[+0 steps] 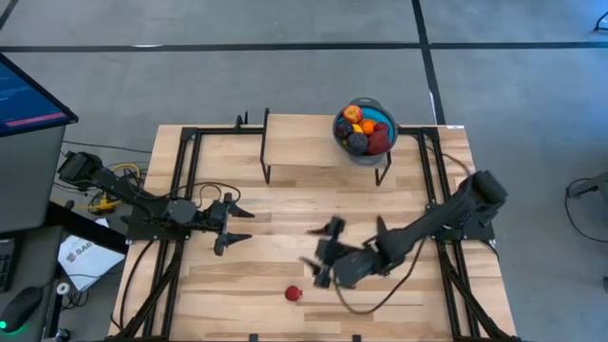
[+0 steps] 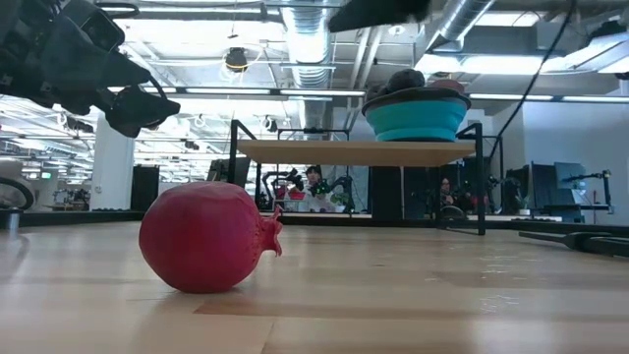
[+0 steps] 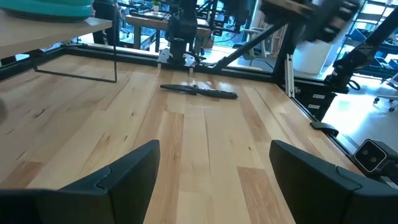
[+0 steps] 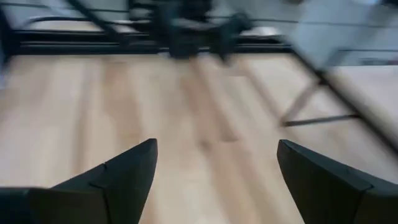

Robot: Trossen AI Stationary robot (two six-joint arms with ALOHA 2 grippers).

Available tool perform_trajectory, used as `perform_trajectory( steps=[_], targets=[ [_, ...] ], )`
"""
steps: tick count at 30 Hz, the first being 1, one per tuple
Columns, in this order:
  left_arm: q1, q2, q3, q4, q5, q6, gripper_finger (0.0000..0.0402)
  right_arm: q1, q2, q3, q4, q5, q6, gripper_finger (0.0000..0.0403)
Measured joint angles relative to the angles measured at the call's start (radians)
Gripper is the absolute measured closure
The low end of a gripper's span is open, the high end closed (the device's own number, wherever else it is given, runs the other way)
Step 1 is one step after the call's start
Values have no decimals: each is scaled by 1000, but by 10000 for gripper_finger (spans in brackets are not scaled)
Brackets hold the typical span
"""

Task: Pick & Place Fruit
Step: Put the pomegranate into the strainer bowl

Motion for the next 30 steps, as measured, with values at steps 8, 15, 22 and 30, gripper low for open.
perform_trajectory(
  steps=[8, 15, 22, 30],
  targets=[
    [0, 0, 0, 4, -5, 0, 105, -17, 217, 213, -20, -414, 15, 79],
    [0, 0, 0, 7, -14, 0, 105, -72, 392, 420, -259, -612, -101, 79],
    [0, 0, 0, 7, -14, 0, 105, -127, 518, 593, -394, -753, -197, 79],
    [0, 0, 0, 6, -14, -1, 105, -143, 561, 693, -495, -744, -198, 79]
  ],
)
